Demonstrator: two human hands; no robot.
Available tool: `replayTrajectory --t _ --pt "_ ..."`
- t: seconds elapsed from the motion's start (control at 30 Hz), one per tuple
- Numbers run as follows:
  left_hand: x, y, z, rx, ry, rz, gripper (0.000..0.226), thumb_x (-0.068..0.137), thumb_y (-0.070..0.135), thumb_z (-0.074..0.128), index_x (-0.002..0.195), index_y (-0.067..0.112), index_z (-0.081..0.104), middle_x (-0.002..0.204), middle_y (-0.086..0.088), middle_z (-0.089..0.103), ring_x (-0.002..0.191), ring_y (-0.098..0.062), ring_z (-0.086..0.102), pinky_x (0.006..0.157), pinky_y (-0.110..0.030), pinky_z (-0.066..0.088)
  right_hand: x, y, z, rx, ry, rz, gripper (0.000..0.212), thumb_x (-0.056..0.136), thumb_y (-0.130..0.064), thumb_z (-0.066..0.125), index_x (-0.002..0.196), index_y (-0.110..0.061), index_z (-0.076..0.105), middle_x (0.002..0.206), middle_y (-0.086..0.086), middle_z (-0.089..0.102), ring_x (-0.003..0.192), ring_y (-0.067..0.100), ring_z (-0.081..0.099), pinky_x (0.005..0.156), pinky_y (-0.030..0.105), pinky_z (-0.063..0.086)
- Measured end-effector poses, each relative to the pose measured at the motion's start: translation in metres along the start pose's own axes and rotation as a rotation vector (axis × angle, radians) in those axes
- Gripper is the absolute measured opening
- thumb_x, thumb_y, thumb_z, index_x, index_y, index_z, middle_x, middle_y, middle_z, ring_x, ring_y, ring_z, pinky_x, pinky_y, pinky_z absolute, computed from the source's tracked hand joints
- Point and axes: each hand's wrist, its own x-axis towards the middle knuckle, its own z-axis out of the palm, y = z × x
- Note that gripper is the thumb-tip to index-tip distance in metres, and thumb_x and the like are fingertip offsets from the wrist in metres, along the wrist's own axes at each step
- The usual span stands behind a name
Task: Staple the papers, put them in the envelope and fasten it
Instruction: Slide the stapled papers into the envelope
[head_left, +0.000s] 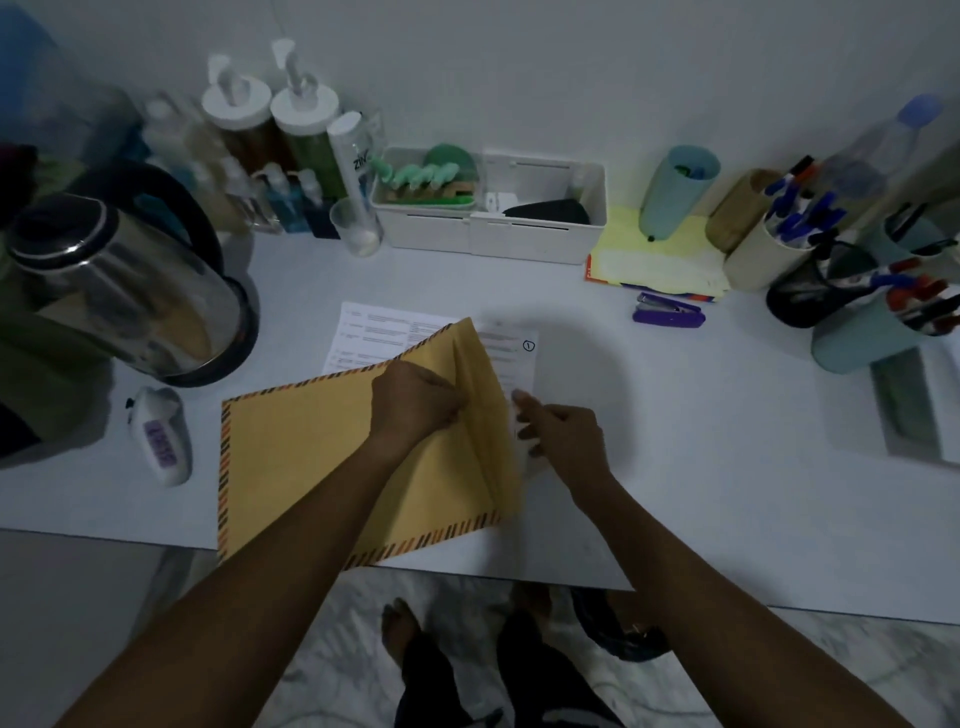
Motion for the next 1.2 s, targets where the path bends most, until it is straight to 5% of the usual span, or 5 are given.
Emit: replayTrajectory --t 0.3,0.67,0.9,1.03,1.2 --pt "0.000 0.006 0.006 -0.366 -0.060 -0.143 0.004 0.077 0.002 0.077 0.081 0.002 0.078 0.073 -0.015 0.075 0.067 -0.022 0.072 0.065 -0.027 0.059 0.109 -0.014 -0.014 -0.422 0.028 -0.177 0.060 0.086 -0.044 0.071 0.138 -0.019 0.057 0.125 0.010 0.068 0.112 0.024 0.064 0.097 0.038 0.050" --pt "0.004 0.003 0.014 -0.422 -0.070 -0.231 0.006 0.076 0.000 0.078 0.081 0.003 0.078 0.075 -0.013 0.076 0.069 -0.022 0.073 0.070 -0.032 0.062 0.139 -0.018 -0.006 -0.288 0.029 -0.077 0.026 0.078 -0.028 0.082 0.100 -0.016 0.077 0.098 0.003 0.073 0.090 0.020 0.067 0.077 0.030 0.052" --pt "0.004 0.012 0.013 -0.335 -0.066 -0.213 0.004 0.074 0.001 0.078 0.077 0.002 0.078 0.071 -0.016 0.075 0.067 -0.026 0.073 0.068 -0.033 0.062 0.134 -0.023 -0.037 0.046 0.129 -0.211 0.011 0.098 -0.022 0.059 0.101 -0.016 0.050 0.082 -0.005 0.055 0.075 0.015 0.054 0.056 0.012 0.043" --pt "0.005 0.021 0.014 -0.274 -0.087 -0.180 0.003 0.075 0.000 0.077 0.077 0.001 0.078 0.070 -0.017 0.074 0.064 -0.024 0.072 0.068 -0.034 0.063 0.132 -0.008 -0.068 0.483 -0.016 -0.007 0.042 0.082 -0.006 0.078 0.120 -0.006 0.062 0.109 0.011 0.072 0.097 0.027 0.072 0.083 0.040 0.060" --pt "0.007 0.027 0.018 -0.176 -0.134 -0.114 0.001 0.074 0.002 0.077 0.075 0.002 0.078 0.068 -0.018 0.073 0.061 -0.023 0.070 0.071 -0.040 0.063 0.120 0.008 -0.079 0.403 0.009 0.035 0.030 0.083 0.003 0.073 0.113 0.000 0.071 0.103 0.016 0.074 0.097 0.036 0.071 0.087 0.047 0.059"
